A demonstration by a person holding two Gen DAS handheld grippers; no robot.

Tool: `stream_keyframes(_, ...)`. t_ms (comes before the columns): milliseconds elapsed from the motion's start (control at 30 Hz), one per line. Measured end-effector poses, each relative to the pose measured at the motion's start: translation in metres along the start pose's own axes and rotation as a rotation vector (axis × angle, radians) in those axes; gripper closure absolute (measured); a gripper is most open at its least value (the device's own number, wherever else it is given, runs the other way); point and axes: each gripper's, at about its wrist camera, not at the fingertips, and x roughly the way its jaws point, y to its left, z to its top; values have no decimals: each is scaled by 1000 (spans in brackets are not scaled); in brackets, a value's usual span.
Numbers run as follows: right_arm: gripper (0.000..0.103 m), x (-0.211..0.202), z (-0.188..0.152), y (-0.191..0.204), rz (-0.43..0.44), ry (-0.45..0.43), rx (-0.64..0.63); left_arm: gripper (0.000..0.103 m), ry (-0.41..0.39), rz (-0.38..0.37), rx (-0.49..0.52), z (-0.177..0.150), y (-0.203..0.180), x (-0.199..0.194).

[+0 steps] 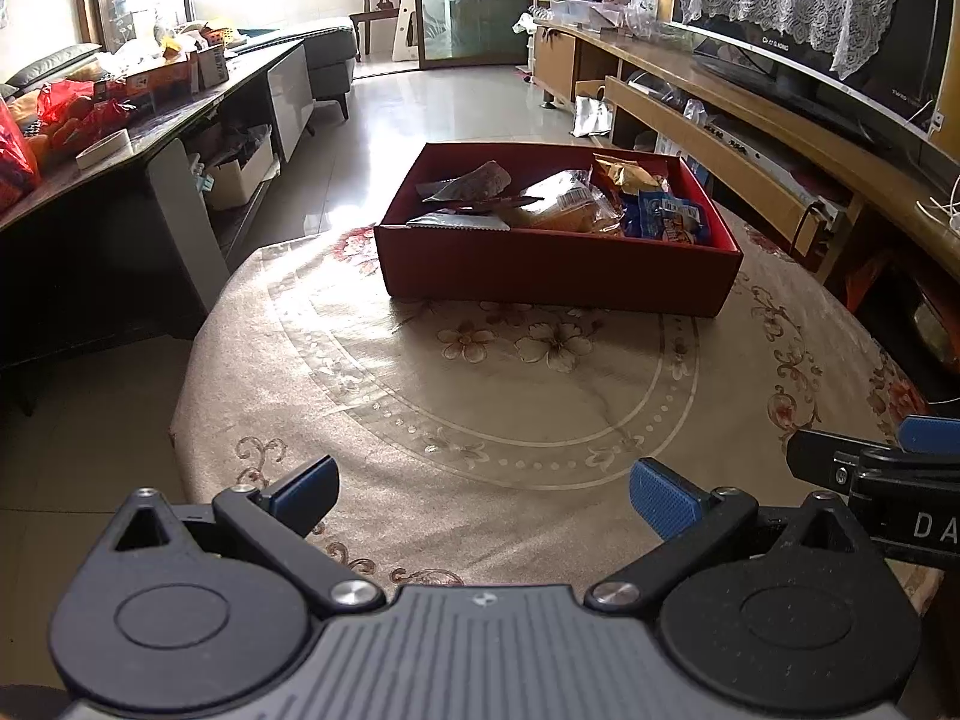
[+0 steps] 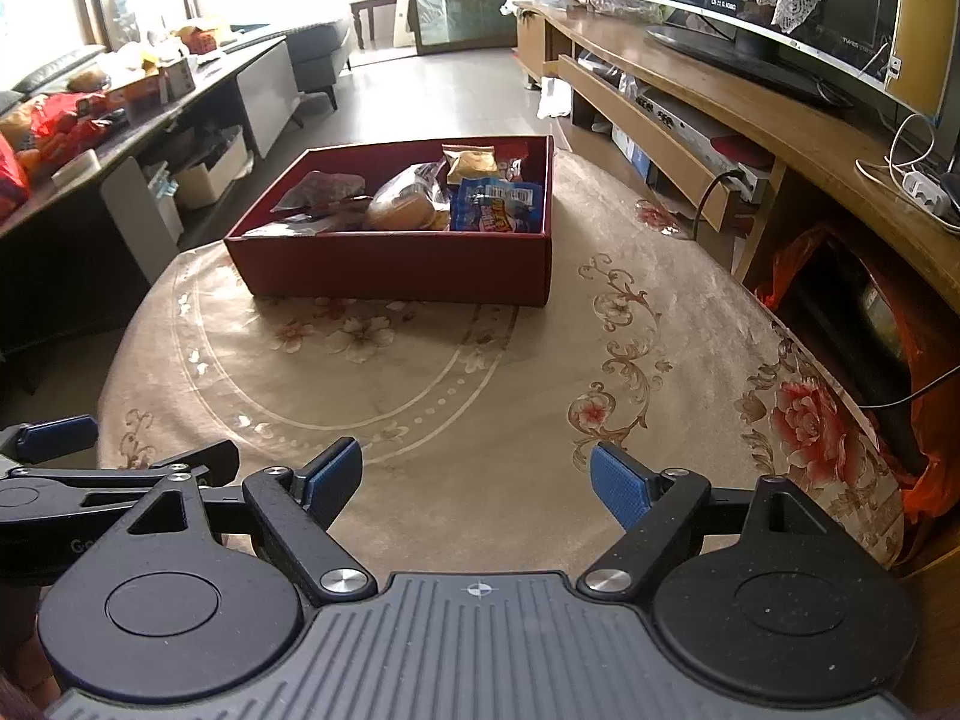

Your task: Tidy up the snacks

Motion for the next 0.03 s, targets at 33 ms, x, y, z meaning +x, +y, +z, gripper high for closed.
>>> stream_keyframes(33, 15, 0, 0, 0, 0, 0, 1, 0, -1, 0, 0, 0, 0, 0)
